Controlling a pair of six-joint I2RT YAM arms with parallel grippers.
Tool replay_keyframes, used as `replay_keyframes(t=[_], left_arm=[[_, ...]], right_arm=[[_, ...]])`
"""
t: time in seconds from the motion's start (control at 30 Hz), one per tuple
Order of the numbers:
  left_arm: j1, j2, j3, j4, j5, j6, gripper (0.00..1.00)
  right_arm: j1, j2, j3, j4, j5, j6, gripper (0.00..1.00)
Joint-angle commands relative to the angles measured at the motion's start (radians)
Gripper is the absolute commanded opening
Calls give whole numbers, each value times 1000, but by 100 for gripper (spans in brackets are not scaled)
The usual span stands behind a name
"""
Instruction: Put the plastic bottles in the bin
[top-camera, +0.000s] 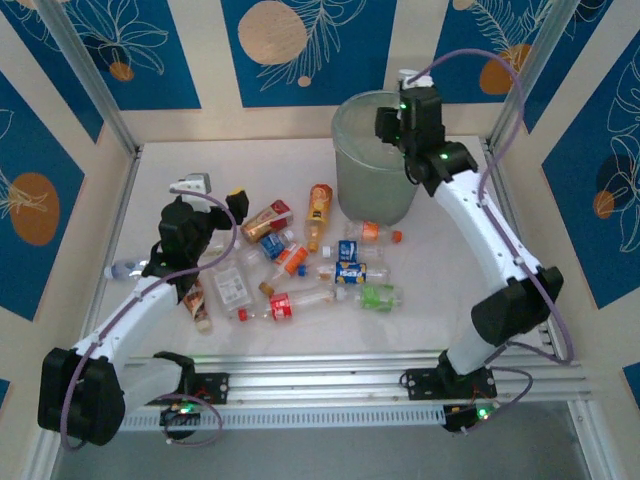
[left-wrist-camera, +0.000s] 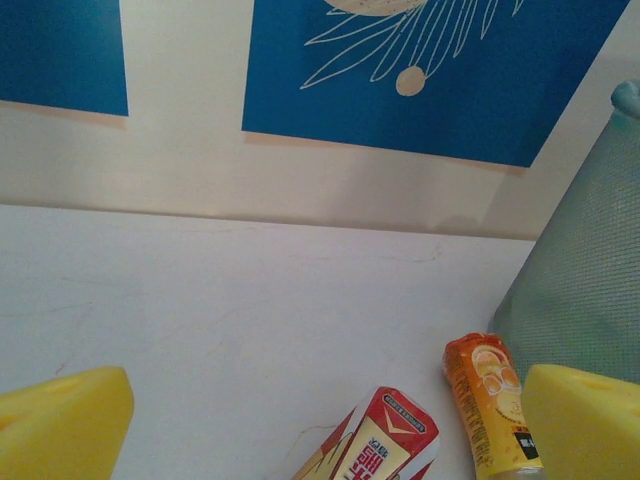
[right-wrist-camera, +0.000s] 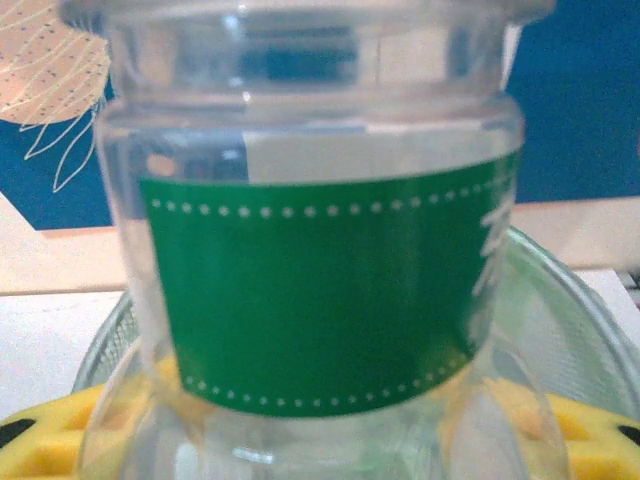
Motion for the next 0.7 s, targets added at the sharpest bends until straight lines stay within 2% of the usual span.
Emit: replay_keyframes(t=[0.0, 0.17, 0.37, 0.67], left_arm=[[-6, -10, 3, -6, 24, -22, 99], [-5, -25, -5, -16, 27, -27, 99], [-6, -35, -4, -29, 37, -35, 99], [-5, -48, -4, -52, 24, -28, 100]], right_arm=[[-7, 53, 77, 138, 15, -81, 38], [-37, 205, 206, 68, 9, -100, 38], [-85, 353, 340, -47, -55, -69, 38], [-93, 430, 351, -167, -120, -36, 39]])
